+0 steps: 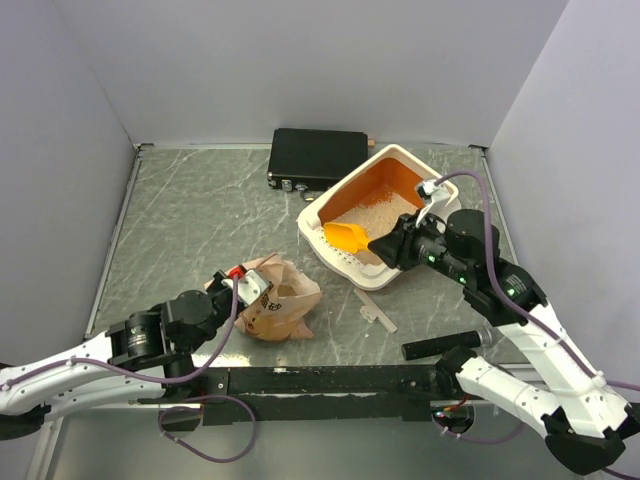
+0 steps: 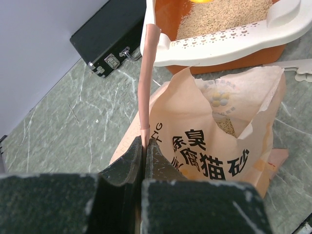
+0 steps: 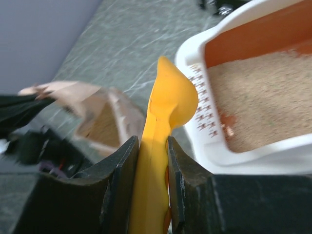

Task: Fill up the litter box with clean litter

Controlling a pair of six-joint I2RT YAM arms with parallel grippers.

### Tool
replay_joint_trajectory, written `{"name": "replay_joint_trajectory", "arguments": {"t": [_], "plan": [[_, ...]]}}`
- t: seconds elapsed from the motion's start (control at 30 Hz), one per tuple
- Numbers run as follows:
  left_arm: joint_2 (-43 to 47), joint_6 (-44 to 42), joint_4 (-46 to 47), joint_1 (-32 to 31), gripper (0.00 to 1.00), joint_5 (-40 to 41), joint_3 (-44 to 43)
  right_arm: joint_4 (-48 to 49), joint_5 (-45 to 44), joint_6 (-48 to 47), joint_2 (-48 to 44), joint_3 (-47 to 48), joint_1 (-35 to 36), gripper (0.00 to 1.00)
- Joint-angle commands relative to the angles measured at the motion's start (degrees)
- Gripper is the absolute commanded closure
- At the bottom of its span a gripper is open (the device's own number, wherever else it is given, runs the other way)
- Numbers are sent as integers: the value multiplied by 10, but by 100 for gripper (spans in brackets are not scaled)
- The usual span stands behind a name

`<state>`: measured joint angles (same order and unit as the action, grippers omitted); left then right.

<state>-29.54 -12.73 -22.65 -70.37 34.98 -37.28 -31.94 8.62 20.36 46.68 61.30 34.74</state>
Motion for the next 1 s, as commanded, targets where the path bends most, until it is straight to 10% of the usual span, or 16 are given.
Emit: {"name": "replay_joint_trajectory", "arguments": {"t": [0.0,0.57,0.97], "plan": [[-10,-6,4,-2,99,19,-10,-60,100,21,-11,46,3,100],[26,-12,16,-2,99,25,-2,47,156,115,79,-22,68,100],[43,-12,15,-1,99,6,-12,-67,105,132,286,127,132,100]]}}
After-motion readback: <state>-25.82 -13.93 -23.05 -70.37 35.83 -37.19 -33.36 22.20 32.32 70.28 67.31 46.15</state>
